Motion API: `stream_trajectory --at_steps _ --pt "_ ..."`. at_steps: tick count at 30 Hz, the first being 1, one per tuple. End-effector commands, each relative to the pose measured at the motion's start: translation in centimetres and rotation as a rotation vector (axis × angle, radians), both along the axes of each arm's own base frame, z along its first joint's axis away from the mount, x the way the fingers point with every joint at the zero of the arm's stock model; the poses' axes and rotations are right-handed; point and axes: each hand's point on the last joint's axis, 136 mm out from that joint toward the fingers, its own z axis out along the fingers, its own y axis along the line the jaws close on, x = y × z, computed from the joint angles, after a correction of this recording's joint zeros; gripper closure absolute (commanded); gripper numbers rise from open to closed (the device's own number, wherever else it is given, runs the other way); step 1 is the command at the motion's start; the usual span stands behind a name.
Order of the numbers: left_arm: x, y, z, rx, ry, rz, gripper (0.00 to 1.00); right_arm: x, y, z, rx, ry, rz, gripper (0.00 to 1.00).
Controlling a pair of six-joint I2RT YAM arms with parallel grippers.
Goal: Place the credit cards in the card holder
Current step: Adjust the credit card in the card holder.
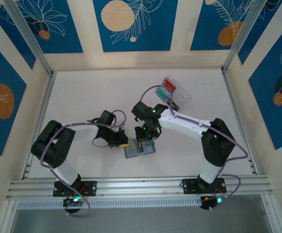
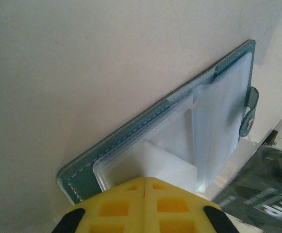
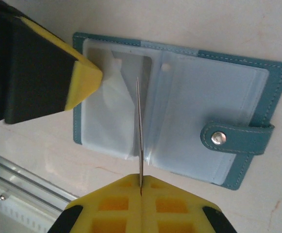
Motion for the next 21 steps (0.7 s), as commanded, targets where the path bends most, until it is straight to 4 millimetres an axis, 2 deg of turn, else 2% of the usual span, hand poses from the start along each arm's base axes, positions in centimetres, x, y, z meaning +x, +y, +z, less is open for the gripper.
stream_trajectory --at_steps 1,9,13,21 --pt "-2.6 2.5 -2.8 0.136 0.077 -0.004 1.0 -0.2 0.5 -0.6 0.012 0.039 -0.014 1.0" --pt "-2.5 2.4 -2.8 0.133 0.076 -0.005 1.0 0.4 0.1 -2.0 -0.052 0.04 -0.009 1.0" --pt "-2.5 2.5 -2.8 0.133 0.077 -0.002 1.0 0.3 0.6 -2.3 -0.042 0.055 -0.01 1.0" --pt "-2.5 2.5 -2.8 0.131 0.077 -0.002 1.0 -0.2 1.4 -2.4 0.019 0.104 -0.024 0.82"
